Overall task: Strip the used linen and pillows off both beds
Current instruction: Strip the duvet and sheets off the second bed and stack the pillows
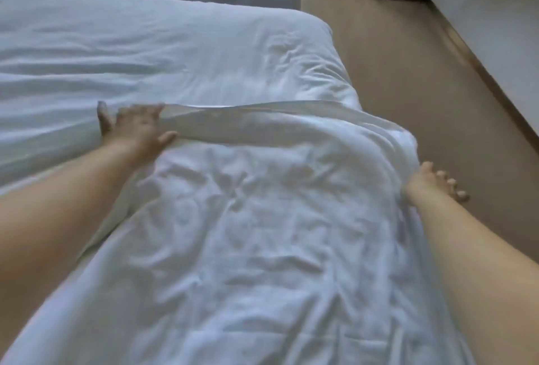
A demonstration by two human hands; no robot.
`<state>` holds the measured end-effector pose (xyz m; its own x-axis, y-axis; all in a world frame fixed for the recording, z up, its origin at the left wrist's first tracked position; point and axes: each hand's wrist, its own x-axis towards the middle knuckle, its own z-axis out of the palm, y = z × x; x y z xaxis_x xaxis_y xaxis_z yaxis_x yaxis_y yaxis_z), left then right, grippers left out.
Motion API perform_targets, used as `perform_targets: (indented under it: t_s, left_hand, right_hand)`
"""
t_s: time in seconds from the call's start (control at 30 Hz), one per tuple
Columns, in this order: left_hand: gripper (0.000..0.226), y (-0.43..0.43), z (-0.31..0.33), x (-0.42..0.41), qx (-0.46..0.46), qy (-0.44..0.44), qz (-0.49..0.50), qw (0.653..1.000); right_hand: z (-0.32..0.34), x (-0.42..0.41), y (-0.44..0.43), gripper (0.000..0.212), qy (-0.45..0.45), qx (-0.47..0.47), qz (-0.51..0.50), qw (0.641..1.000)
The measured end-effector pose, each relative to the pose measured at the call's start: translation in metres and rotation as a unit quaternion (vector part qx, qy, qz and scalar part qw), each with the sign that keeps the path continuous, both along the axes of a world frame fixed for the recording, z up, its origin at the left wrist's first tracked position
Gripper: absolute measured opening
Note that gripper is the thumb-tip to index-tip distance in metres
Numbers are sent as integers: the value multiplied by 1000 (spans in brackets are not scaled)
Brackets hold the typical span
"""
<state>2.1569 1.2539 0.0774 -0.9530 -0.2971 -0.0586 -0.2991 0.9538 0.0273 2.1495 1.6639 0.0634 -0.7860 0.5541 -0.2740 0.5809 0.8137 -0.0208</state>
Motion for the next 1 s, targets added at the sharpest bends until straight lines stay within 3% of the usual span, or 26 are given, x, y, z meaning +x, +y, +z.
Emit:
perform_targets:
  t_s: [0.03,0.1,0.2,0.37,0.43,0.47,0.53,0.6,0.63,0.73,0.8,0.87,0.93,1.0]
  left_hand:
    - [60,-3,-8,49,-1,-70,-11,997]
    - [58,22,-56,71,18,-118,-39,992]
    - [57,27,-71,94,56,-122,-26,991]
    - [53,17,-53,148,71,-60,-47,995]
    - [55,7,-50,186,63,-49,-69,994]
    - [50,-2,-51,209,53,-41,-74,995]
    - [40,-24,-47,257,63,-119,-74,988]
    - [35,-59,-31,304,49,-138,-86,985]
    - [37,-81,-20,324,39,-126,-74,988]
    - [51,-158,10,373,10,-27,23,999]
    - [45,-206,24,400,11,33,92,995]
    - [54,-245,24,429,22,41,139,989]
    - [83,-285,14,457,64,-11,197,978]
    - [116,-337,-9,490,57,-20,232,971]
  right_hand:
    - [-14,11,-4,49,-39,-18,12,999]
    - [-40,40,-14,51,-69,-89,35,993]
    - [-60,86,-25,51,-23,-122,41,991]
    - [-55,137,-50,52,111,-39,97,988]
    - [-55,152,-83,55,232,-25,230,945]
    - [-56,164,-102,56,240,-27,297,924]
    - [-59,187,-134,56,178,-74,398,897]
    - [-67,198,-161,33,233,-51,476,846]
    - [-70,203,-173,25,270,-43,490,828]
    - [-79,214,-214,39,308,-90,560,764]
    - [-61,234,-263,39,206,-159,581,771]
    - [-37,256,-330,41,115,-224,577,777]
    - [-13,290,-401,45,148,-226,572,775]
    - [-6,317,-479,48,219,-183,600,747]
